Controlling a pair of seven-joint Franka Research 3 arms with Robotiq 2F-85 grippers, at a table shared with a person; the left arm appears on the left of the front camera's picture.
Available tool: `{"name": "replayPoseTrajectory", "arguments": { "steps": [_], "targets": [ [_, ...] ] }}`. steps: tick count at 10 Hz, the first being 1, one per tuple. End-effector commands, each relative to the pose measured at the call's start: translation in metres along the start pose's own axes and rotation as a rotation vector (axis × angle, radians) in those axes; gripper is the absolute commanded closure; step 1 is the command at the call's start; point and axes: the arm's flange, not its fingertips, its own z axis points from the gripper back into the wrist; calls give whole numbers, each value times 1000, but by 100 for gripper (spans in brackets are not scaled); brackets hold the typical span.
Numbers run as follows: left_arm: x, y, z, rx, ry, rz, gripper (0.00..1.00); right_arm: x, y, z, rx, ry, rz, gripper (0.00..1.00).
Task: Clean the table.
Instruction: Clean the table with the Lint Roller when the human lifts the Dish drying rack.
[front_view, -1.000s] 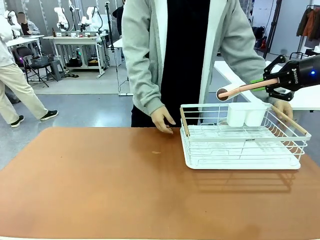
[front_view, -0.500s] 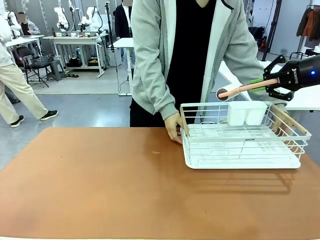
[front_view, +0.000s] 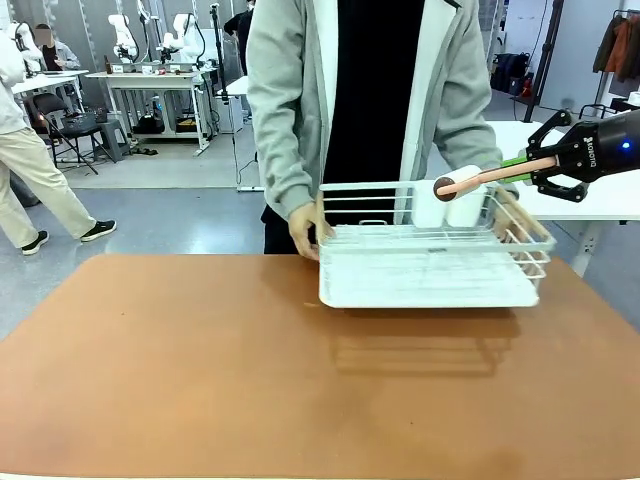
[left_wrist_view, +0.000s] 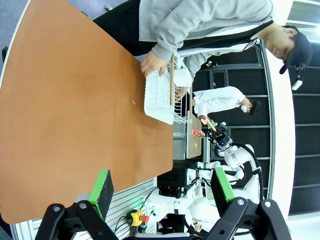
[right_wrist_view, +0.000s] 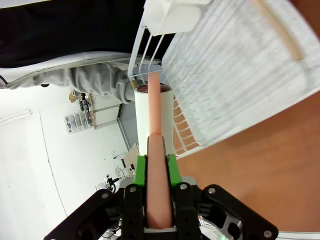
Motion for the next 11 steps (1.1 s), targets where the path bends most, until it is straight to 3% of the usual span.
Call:
{"name": "replayPoseTrajectory", "arguments": {
  "steps": [1,8,9,11],
  "targets": [
    [-2,-2,2,-24,-6,-19,0,-1,1,-1,-1,3,1,99],
    [-2,-2,2,-24,-6,-19,0,-1,1,-1,-1,3,1,99],
    [-2,-2,2,-24,-6,-19,0,0,0,0,0,0,0,79],
    [-2,-2,2,-24,-6,-19,0,16,25,30,-23,34,101,79]
  ]
}}
